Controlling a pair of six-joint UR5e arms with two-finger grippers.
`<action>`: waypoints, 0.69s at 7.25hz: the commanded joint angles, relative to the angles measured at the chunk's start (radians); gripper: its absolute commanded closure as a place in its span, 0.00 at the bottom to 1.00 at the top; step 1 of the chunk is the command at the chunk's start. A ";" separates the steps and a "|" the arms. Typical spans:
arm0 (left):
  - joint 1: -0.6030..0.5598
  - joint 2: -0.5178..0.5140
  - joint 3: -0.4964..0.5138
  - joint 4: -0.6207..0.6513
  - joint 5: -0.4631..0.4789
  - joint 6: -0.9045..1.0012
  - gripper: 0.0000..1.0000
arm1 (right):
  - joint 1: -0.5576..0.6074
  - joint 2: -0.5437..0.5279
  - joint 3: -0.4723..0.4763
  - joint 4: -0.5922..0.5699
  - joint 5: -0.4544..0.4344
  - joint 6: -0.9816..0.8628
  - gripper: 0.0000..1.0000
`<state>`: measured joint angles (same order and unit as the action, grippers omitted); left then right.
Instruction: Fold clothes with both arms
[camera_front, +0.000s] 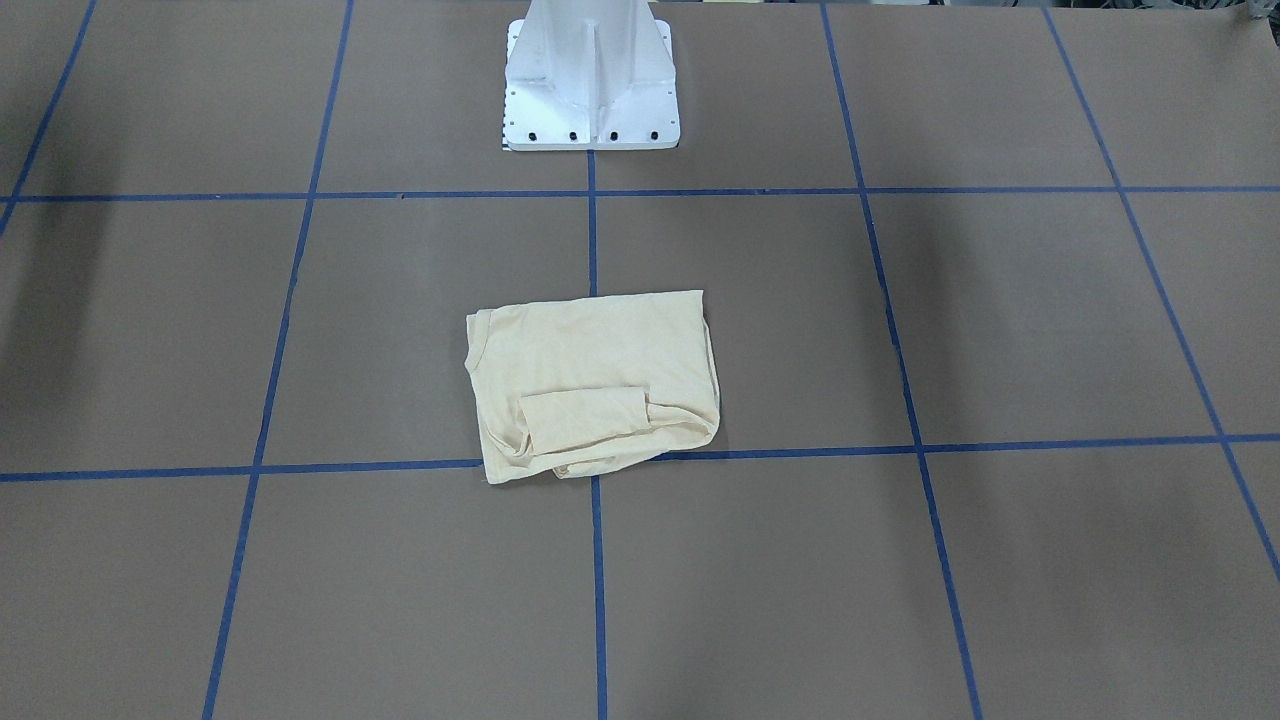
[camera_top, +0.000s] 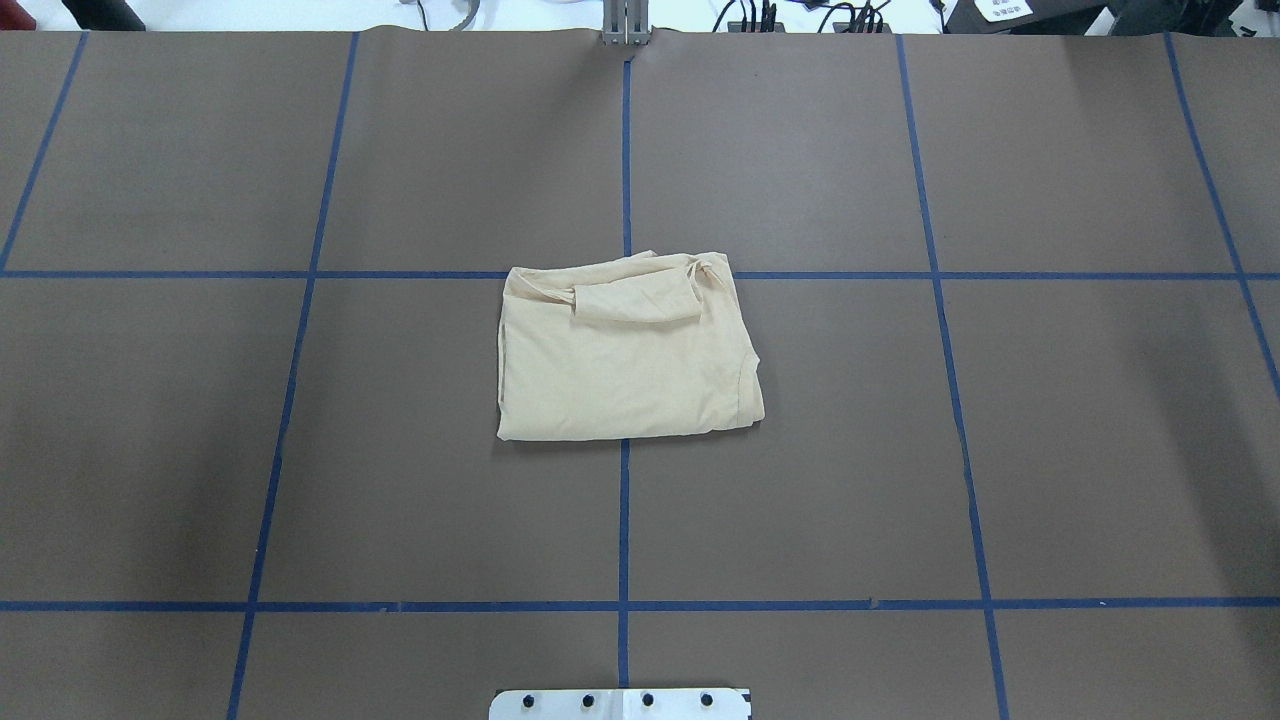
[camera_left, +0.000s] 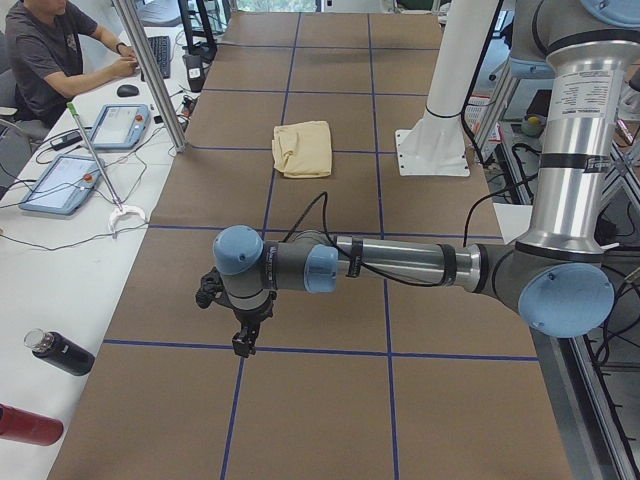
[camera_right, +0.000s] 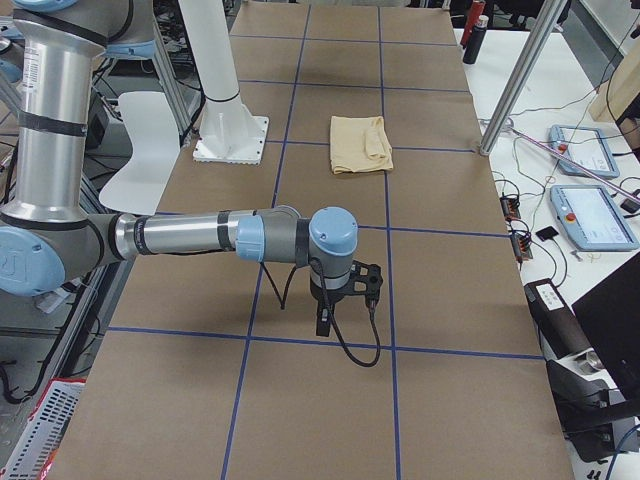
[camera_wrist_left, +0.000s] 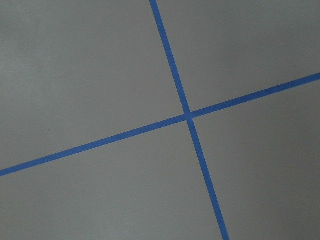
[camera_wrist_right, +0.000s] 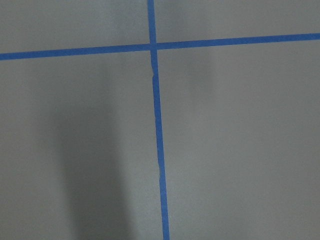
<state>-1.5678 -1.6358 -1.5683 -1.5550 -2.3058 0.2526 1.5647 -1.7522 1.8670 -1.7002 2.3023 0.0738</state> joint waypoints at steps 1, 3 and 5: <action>0.000 0.001 0.002 -0.002 -0.006 -0.001 0.00 | 0.000 0.000 0.001 -0.001 -0.004 0.003 0.00; 0.000 0.005 0.002 -0.003 -0.006 -0.003 0.00 | 0.000 -0.001 -0.005 -0.001 -0.001 0.003 0.00; 0.000 0.007 0.002 0.000 -0.004 -0.003 0.00 | 0.000 -0.001 -0.012 -0.001 0.005 0.004 0.00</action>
<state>-1.5677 -1.6304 -1.5662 -1.5565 -2.3114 0.2502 1.5647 -1.7532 1.8590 -1.7012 2.3047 0.0777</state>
